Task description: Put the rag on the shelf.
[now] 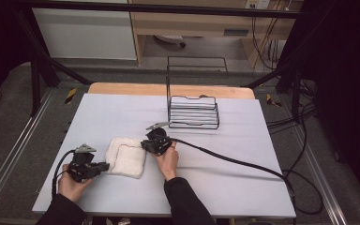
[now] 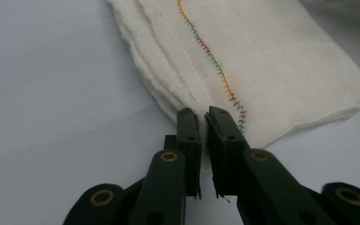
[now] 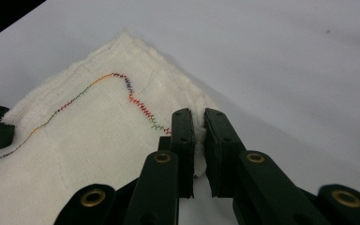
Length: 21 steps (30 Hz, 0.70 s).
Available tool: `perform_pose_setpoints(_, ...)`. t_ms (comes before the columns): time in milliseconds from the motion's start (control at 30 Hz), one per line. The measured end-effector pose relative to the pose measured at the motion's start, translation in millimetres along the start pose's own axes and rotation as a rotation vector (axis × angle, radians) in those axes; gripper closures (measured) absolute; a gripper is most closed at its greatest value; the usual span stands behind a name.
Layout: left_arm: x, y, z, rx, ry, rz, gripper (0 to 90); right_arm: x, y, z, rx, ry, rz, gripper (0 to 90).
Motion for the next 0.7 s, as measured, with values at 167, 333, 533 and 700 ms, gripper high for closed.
perform_pose_setpoints(167, -2.3, 1.4, 0.5, 0.007, -0.003, -0.001, 83.0, -14.6, 2.3, -0.7, -0.024, -0.031, -0.013, 83.8)
perform_pose_setpoints(333, -6.2, 13.7, -6.1, 0.003, 0.051, 0.042, 62.7, -11.6, -2.5, 4.6, -0.004, -0.036, -0.038, 80.4)
perform_pose_setpoints(533, 0.5, 40.9, -22.4, -0.024, 0.096, 0.090, 42.9, -19.2, -2.8, 12.7, -0.025, -0.035, 0.017, 60.0)
perform_pose_setpoints(700, 21.7, 59.6, -28.6, -0.015, 0.112, 0.081, 35.1, -35.7, -3.0, 18.3, -0.031, -0.032, 0.051, 40.6)
Point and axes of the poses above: each handheld gripper's, and its own axes: x roughly forward along the jaws, y roughly out of its top, z roughly to its right, the point moved 7 cm from there along x, roughly forward along the jaws, and after that the axes turned 3 degrees about y, right-handed, at the moved point
